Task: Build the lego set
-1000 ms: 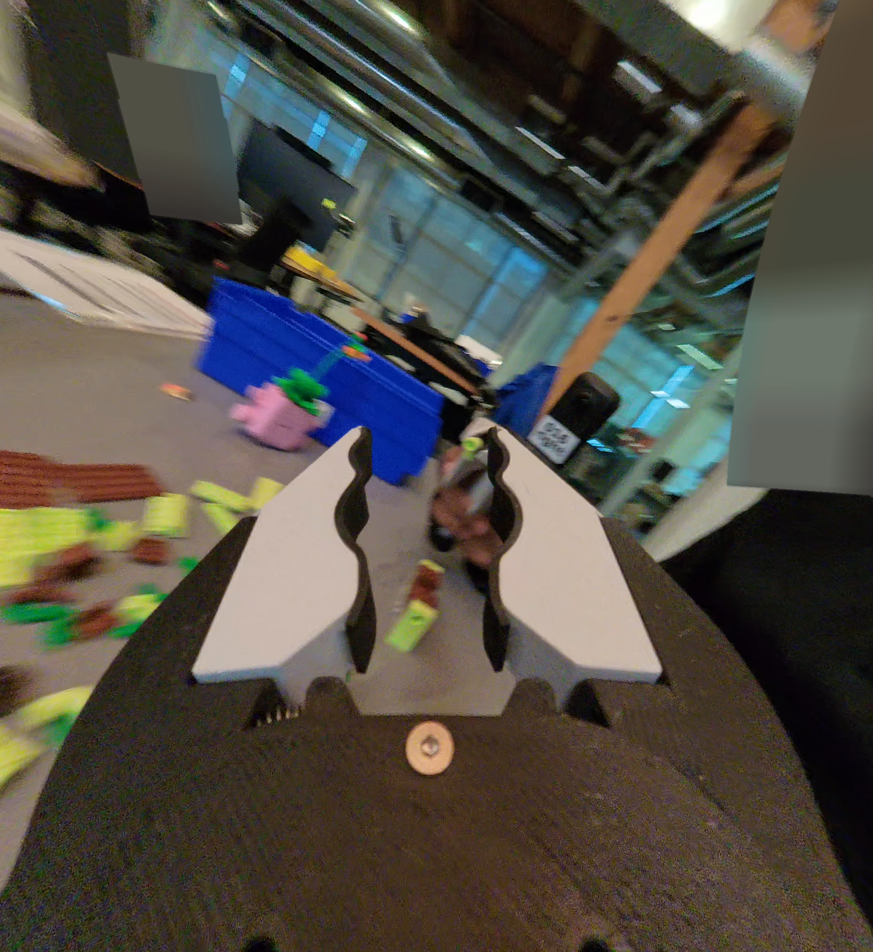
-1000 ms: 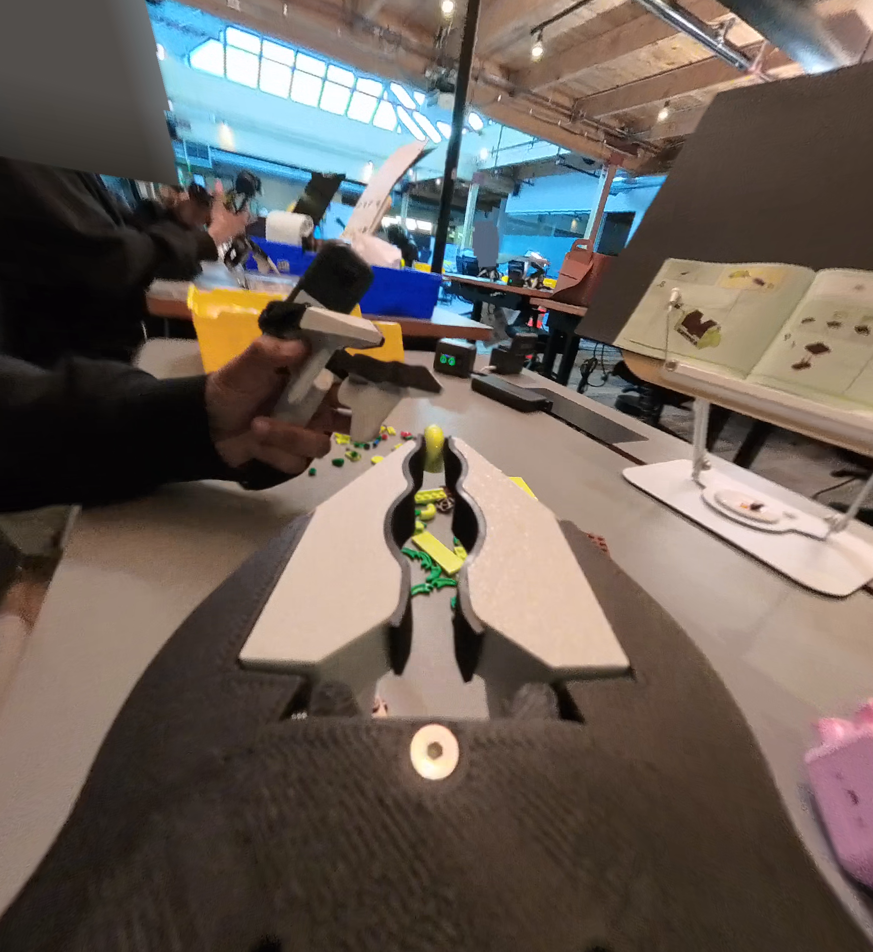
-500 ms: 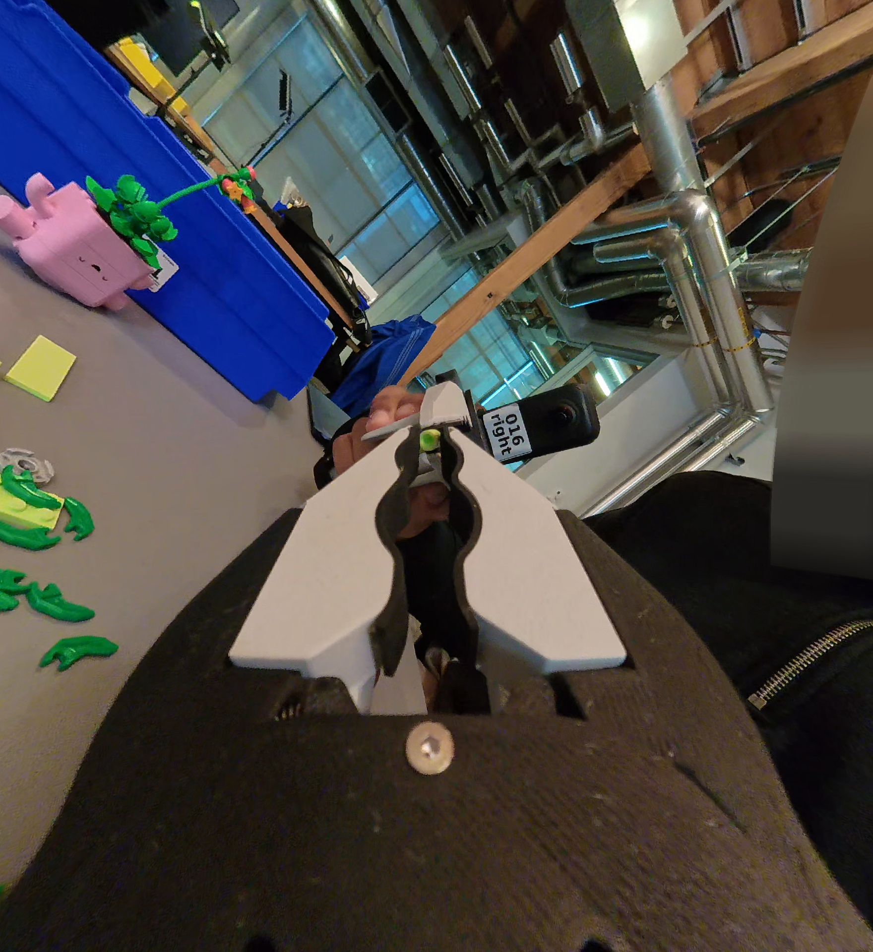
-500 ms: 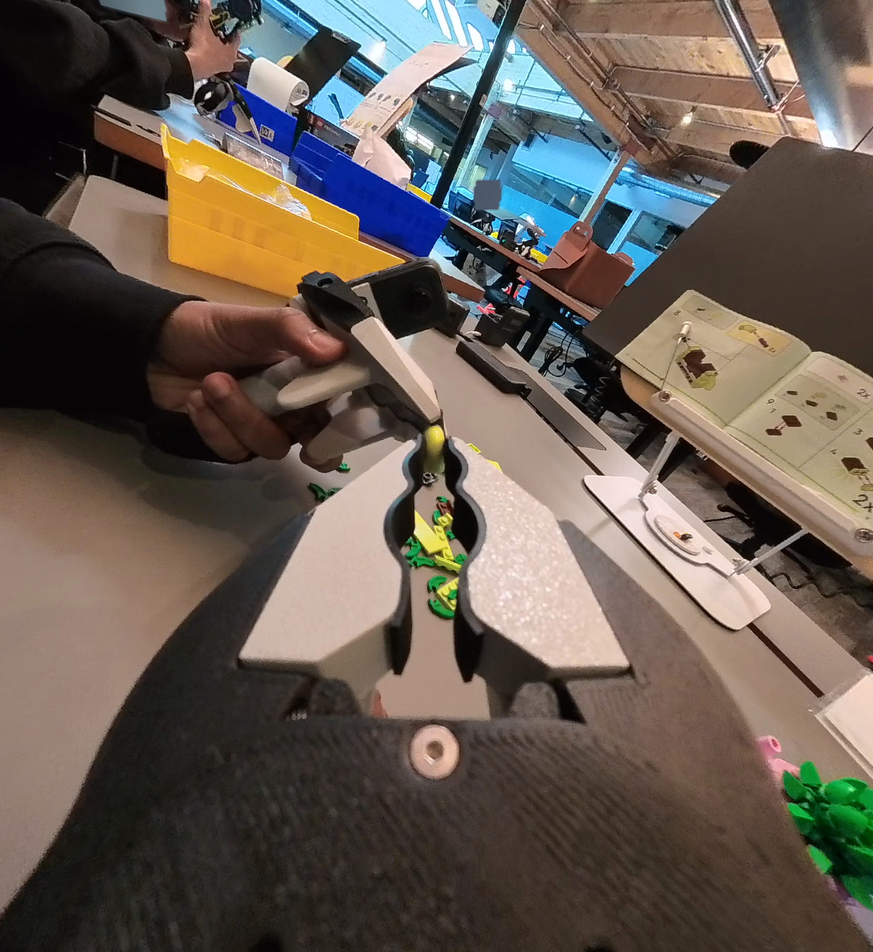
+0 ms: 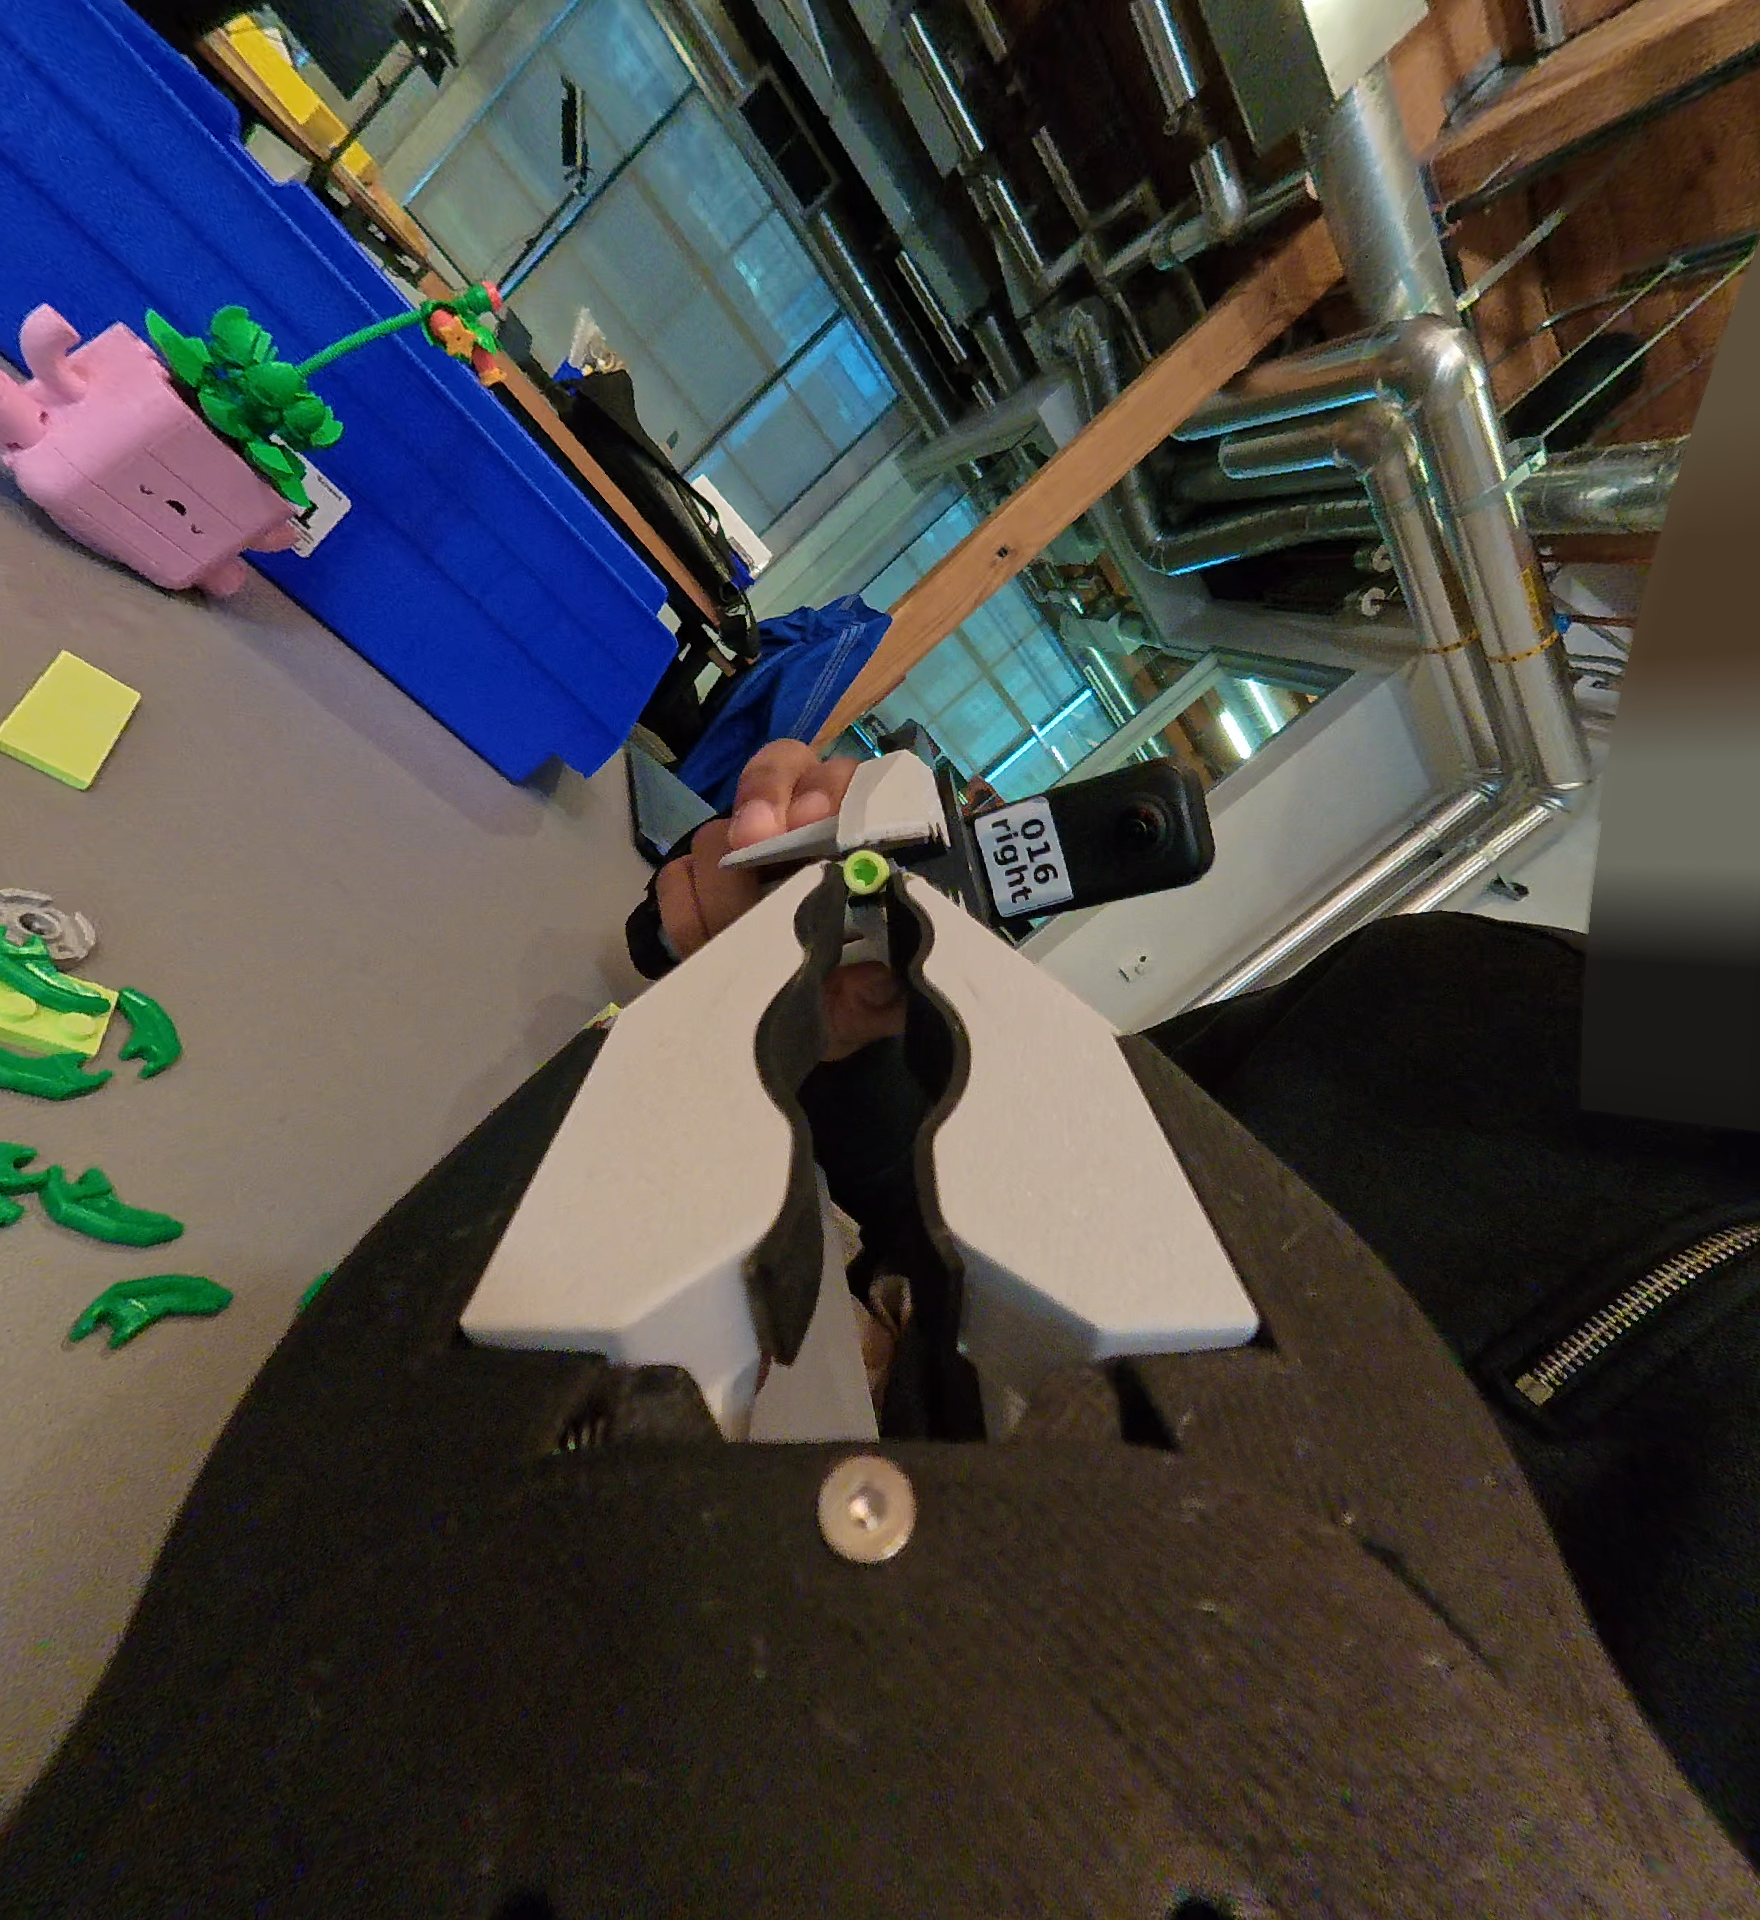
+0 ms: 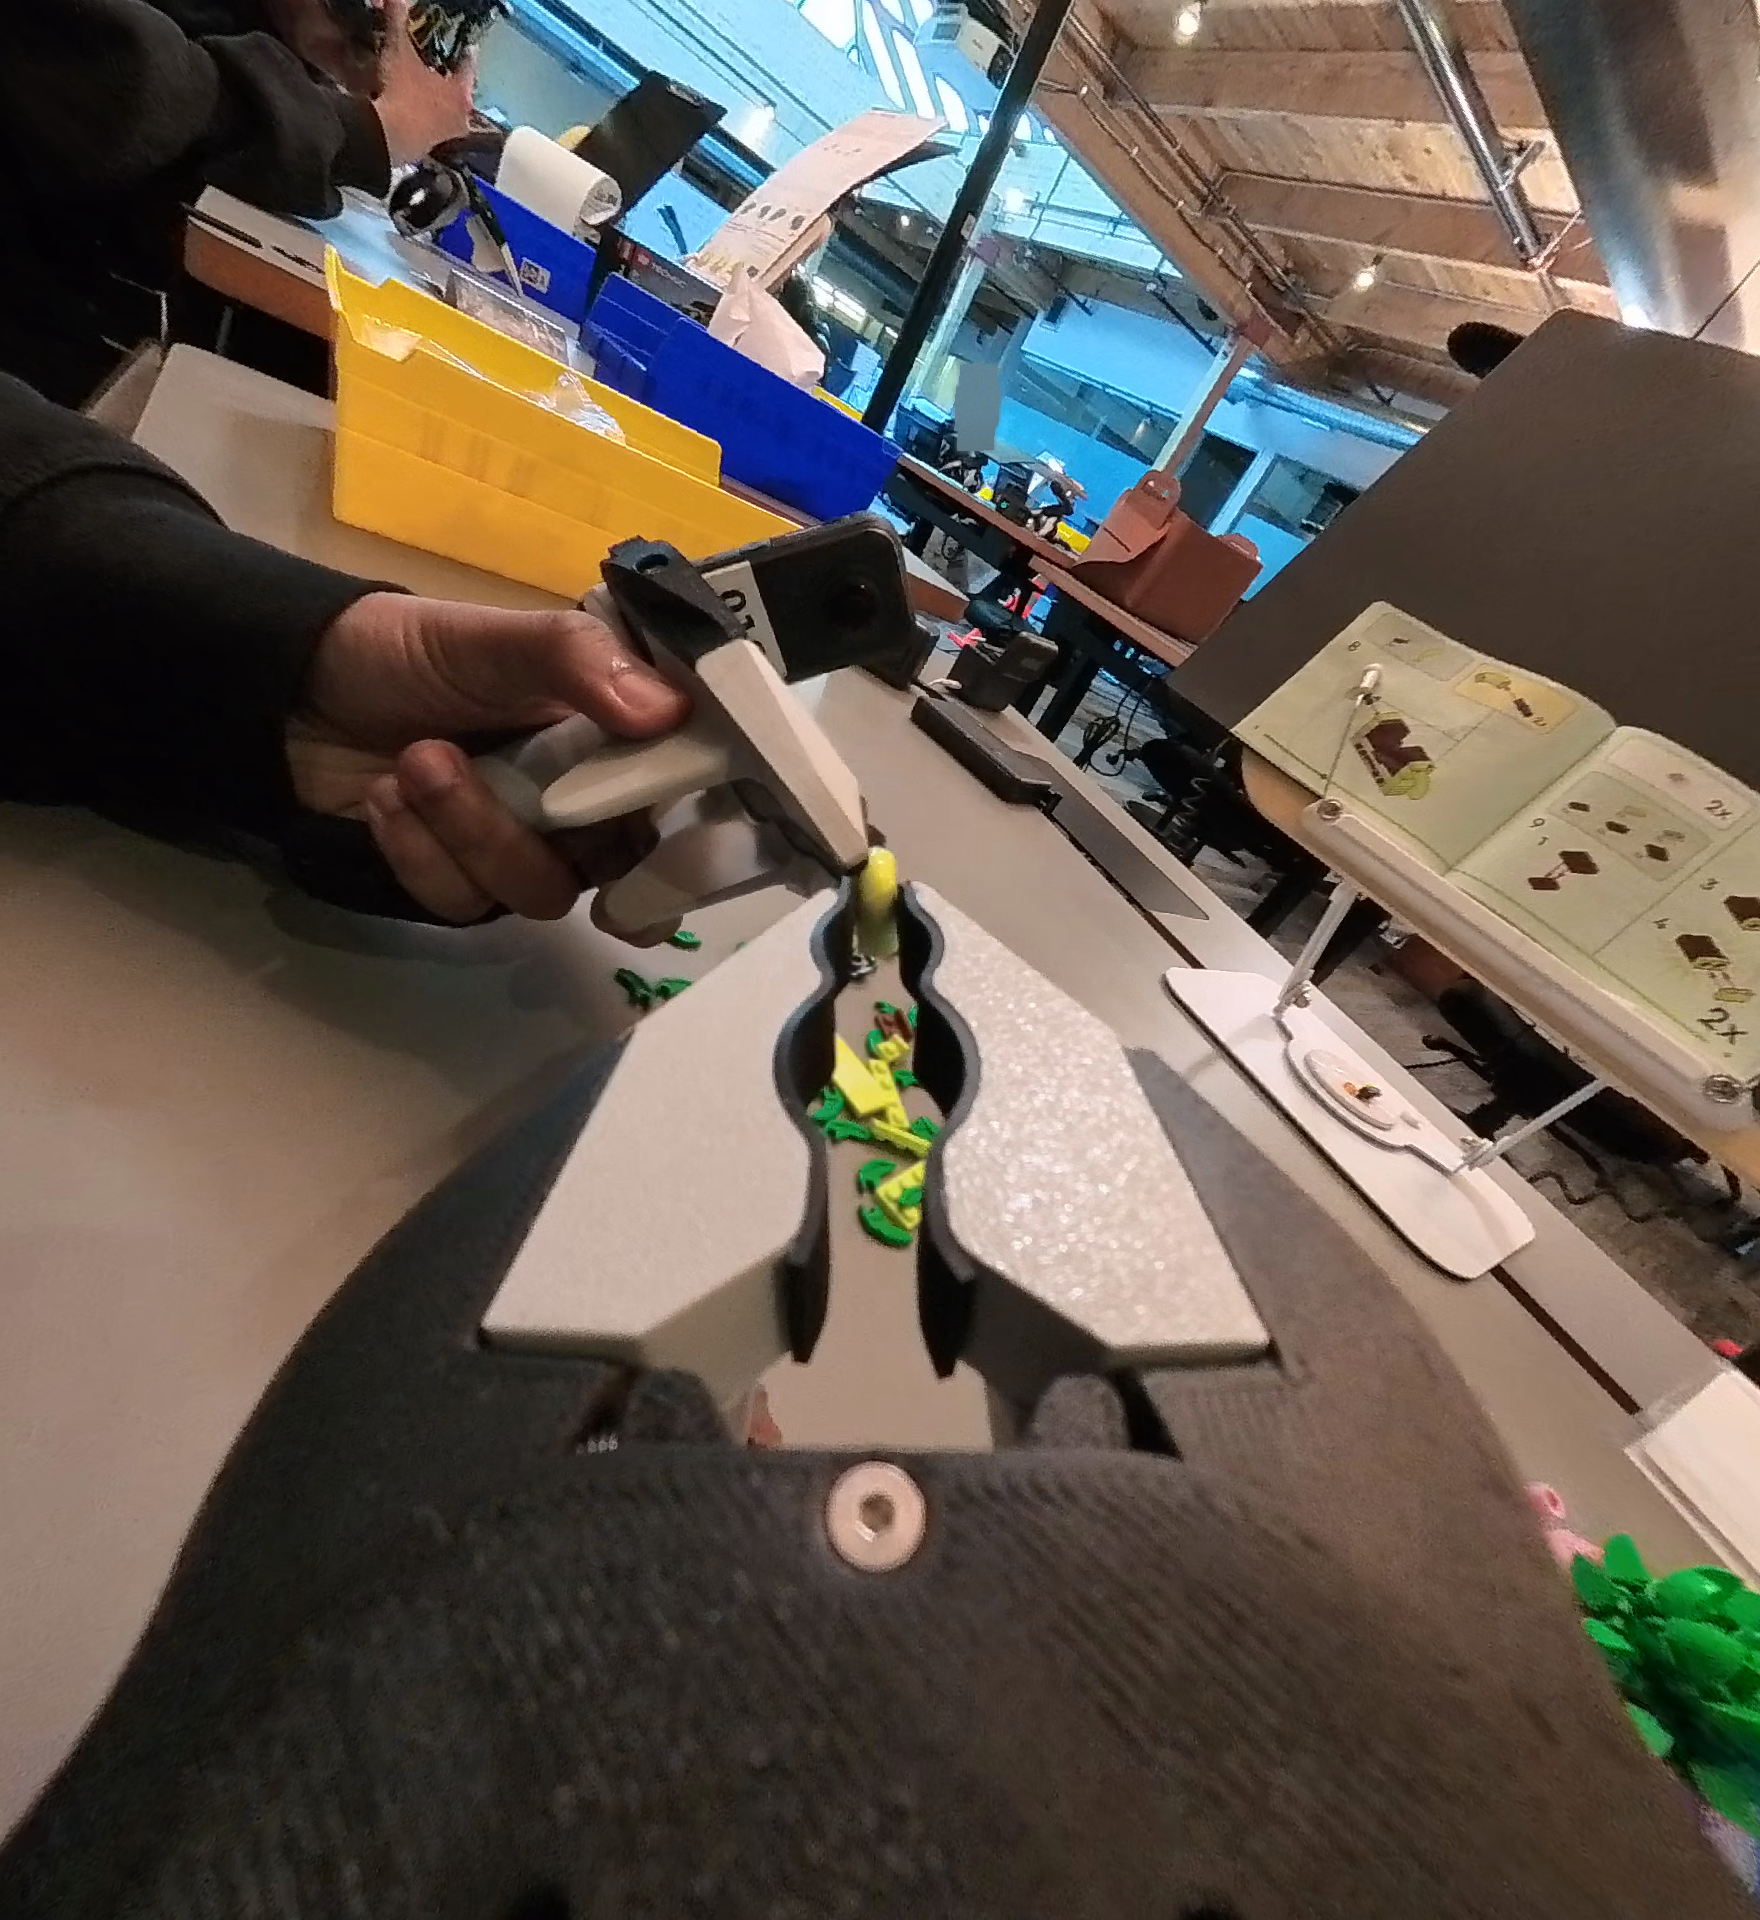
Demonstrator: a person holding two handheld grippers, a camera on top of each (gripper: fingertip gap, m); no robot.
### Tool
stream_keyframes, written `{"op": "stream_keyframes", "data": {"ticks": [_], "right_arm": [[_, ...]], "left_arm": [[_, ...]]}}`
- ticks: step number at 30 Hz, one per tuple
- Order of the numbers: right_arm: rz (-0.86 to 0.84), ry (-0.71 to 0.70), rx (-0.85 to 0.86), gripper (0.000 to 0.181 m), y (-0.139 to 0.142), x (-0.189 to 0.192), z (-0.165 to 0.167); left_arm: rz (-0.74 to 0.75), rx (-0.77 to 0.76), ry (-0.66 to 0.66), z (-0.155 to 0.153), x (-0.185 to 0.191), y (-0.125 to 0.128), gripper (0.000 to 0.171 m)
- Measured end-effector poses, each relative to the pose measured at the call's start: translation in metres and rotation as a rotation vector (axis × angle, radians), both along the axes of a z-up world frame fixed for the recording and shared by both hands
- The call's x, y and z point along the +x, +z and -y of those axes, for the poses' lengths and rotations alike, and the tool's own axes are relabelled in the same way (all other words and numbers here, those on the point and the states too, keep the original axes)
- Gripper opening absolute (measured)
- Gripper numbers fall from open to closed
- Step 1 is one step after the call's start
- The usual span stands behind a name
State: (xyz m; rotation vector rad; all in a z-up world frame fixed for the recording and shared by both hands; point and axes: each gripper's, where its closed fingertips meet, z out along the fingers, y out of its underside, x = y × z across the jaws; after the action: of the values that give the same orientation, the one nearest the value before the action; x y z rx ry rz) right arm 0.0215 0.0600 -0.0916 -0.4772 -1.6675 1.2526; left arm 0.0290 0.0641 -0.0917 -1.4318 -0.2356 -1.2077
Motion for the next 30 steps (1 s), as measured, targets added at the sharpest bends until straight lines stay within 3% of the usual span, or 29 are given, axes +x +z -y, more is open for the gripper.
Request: {"op": "stream_keyframes", "data": {"ticks": [19,30], "right_arm": [[-0.014,0.001,0.009,0.005,0.0004,0.0010,-0.0002],[-0.007,0.022,-0.009,0.005,0.0023,0.0030,0.0017]], "left_arm": [[0.137,0.034,-0.078,0.0029,0.0034,0.0050,0.006],[0.100,0.025,-0.068,0.0022,0.0052,0.0049,0.006]]}}
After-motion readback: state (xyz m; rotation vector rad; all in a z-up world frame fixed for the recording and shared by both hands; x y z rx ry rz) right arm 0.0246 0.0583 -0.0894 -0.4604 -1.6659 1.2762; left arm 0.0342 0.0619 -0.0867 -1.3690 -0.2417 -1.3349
